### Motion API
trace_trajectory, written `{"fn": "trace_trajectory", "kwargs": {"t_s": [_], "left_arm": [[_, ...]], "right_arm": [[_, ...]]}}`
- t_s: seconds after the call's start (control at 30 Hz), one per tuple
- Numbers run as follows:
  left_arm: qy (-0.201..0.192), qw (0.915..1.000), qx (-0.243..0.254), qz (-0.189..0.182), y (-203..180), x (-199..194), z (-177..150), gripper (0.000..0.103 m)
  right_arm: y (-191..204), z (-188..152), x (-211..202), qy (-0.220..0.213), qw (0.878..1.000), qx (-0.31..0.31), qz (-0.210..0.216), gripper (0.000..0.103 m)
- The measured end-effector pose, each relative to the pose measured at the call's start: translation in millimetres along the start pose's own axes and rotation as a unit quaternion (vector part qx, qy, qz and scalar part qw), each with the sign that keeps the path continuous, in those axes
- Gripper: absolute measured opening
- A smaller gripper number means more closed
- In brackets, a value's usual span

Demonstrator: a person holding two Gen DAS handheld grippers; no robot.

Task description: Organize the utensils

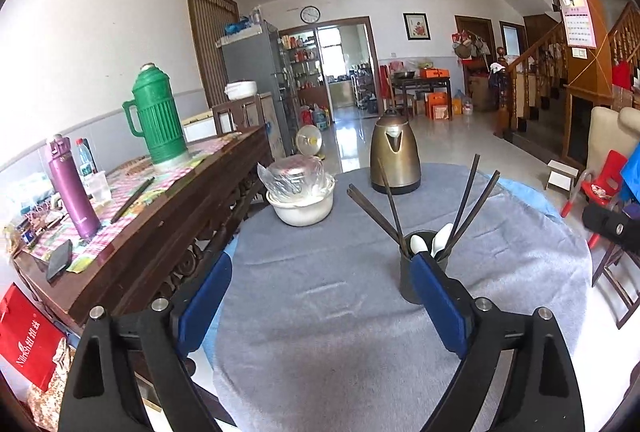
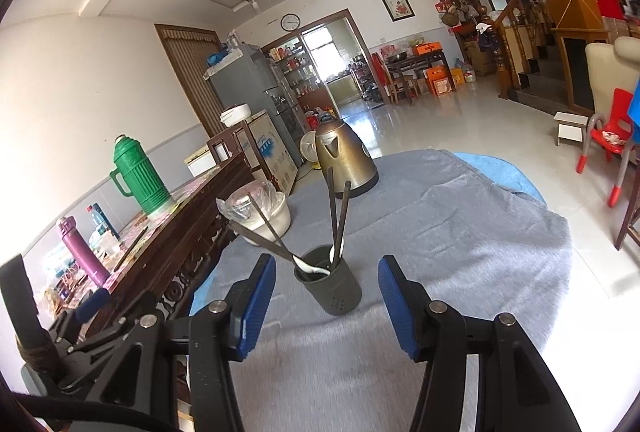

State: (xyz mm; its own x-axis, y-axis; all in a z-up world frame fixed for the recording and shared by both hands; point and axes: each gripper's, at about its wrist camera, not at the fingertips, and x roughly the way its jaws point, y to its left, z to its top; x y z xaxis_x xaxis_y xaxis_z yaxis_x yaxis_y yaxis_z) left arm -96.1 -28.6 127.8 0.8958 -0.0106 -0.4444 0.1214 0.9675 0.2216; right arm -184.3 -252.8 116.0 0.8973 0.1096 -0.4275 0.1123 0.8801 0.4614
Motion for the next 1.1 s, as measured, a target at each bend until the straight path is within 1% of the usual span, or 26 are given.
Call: {"fn": "trace_trajectory", "kwargs": {"t_s": [0.37,0.77,0.93,1.1], "left_arm": [[-0.014,0.9998,0.003,0.015,4,-27,-3,0.094],[-0.013,0.9996,-0.005,0.025,17,-47,-16,0.095],[-0.011,0.9996,-0.01,0.023,25,-57,-24,0.095],[-0.008,0.9996,-0.007,0.024,29,-57,-26,0.096]], "right_arm": [[13,-21,-9,0.026,0.999,-0.023,0.006,0.058],[27,-40,-21,0.028,0.999,-0.035,0.01,0.058],[33,-46,-28,0.022,0.999,-0.027,0.005,0.058],[37,-50,-29,0.01,1.0,-0.028,-0.005,0.058]]}}
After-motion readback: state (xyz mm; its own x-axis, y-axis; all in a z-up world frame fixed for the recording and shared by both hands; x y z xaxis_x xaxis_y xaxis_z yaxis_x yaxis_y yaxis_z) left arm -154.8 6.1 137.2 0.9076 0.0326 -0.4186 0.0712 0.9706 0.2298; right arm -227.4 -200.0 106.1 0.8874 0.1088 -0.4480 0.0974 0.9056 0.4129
